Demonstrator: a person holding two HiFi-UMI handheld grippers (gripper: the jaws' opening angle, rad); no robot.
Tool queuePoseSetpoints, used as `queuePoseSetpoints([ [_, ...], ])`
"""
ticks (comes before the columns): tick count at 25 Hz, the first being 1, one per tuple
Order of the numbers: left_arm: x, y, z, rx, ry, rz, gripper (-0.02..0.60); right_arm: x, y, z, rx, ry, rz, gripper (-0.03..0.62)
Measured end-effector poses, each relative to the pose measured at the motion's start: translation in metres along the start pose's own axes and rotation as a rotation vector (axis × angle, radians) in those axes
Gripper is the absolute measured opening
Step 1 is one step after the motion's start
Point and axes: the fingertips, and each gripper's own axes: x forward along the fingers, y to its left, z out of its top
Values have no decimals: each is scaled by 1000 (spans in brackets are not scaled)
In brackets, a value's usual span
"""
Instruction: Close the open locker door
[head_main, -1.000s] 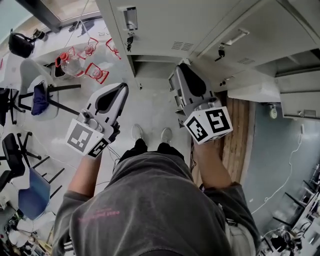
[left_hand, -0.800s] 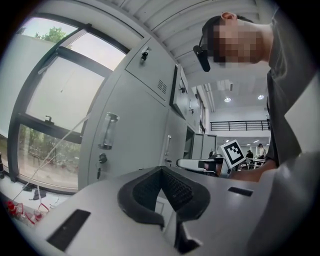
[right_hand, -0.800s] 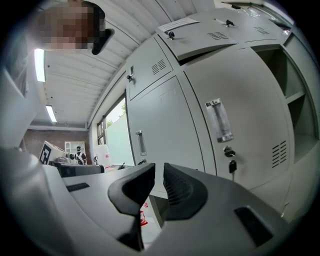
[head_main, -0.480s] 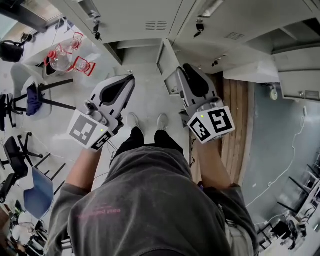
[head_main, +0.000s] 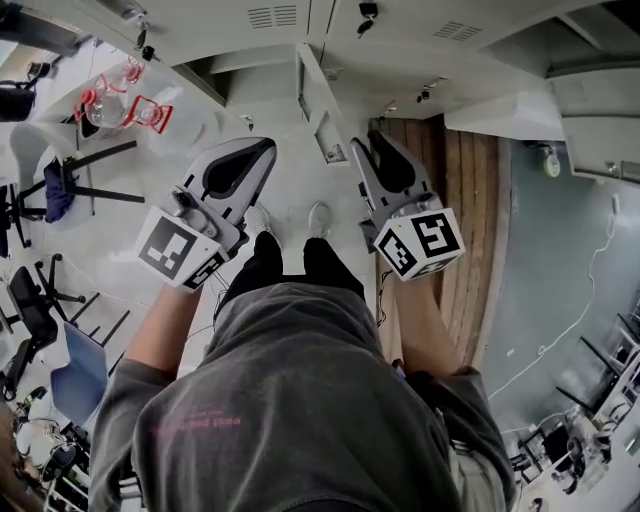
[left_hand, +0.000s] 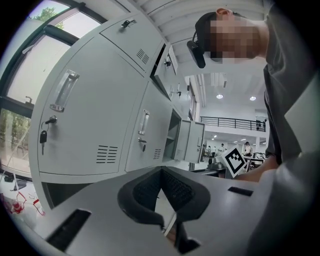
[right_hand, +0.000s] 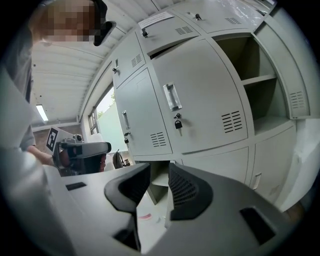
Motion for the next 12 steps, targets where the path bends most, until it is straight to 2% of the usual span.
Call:
queuePoseSetpoints([
  [5,12,-18,-16,-13,26,-15,15,-14,-16,-20,29,28,-2,113],
  [12,23,-31,-37,-34,53,-3,15,-18,-23,-50,68,82,43,129],
])
